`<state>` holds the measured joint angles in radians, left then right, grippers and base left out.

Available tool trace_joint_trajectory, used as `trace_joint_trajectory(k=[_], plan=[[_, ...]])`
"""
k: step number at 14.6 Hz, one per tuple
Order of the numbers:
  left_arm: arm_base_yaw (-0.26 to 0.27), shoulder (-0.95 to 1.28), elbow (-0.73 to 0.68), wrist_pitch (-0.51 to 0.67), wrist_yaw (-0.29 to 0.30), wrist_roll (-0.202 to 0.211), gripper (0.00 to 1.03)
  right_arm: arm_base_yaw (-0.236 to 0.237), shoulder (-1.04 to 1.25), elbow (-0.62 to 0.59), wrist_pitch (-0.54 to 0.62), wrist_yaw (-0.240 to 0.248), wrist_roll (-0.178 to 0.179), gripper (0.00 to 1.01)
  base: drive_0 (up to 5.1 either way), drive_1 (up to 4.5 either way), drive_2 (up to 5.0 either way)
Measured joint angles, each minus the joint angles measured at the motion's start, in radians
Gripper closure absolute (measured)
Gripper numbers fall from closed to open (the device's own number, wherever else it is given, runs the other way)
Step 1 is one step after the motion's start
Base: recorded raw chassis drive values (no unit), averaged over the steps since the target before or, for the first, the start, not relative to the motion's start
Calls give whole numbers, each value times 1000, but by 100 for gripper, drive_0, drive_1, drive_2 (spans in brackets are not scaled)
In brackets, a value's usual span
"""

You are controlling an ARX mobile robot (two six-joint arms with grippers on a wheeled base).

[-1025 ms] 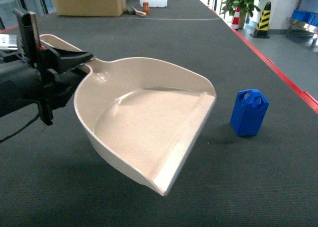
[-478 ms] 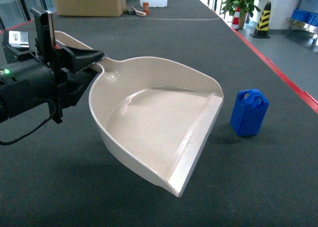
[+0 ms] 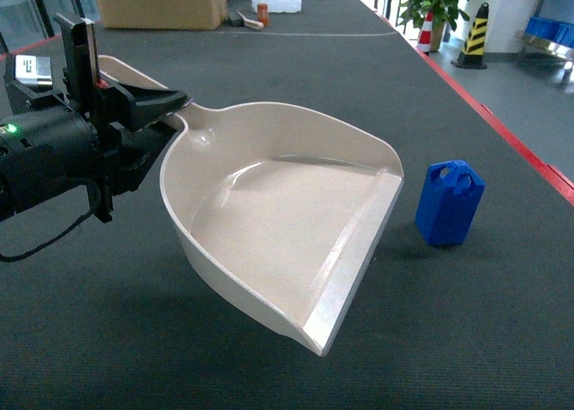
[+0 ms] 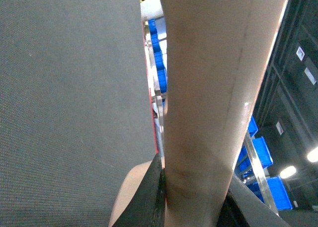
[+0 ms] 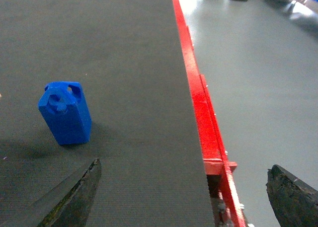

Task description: Place part in tray to right shelf

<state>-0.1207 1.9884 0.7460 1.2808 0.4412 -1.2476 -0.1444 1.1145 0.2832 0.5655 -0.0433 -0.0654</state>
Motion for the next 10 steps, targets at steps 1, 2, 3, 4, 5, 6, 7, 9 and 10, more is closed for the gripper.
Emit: trace_joint_trajectory(k=[1,2,3,4,5,6,7,9,10], plan=[[0,0,0,-1,0,0,85,19,158,82,15,-6,2,3,0,0,0],[0,0,0,0,0,0,85,44,271,155,-11,-32,5,3,0,0,0],[0,0,0,0,0,0,85,79,375,235,-36,-62,13,3,0,0,0],[0,0,0,-1,0,0,85,107,443,303,-48,-69,17,3,0,0,0],[0,0,0,0,0,0,85,135,491,374,-68,-69,20,3,0,0,0],[0,0,0,0,0,0,85,164,534,454,-90,-68,25,3,0,0,0],[0,0,0,0,0,0,85,185,570,518,-112,-61,40,3,0,0,0],[0,0,0,0,0,0,85,228,658,643,-172,-47,76,3,0,0,0],[0,0,0,-1,0,0,85,247,698,691,-193,-38,93,3,0,0,0]])
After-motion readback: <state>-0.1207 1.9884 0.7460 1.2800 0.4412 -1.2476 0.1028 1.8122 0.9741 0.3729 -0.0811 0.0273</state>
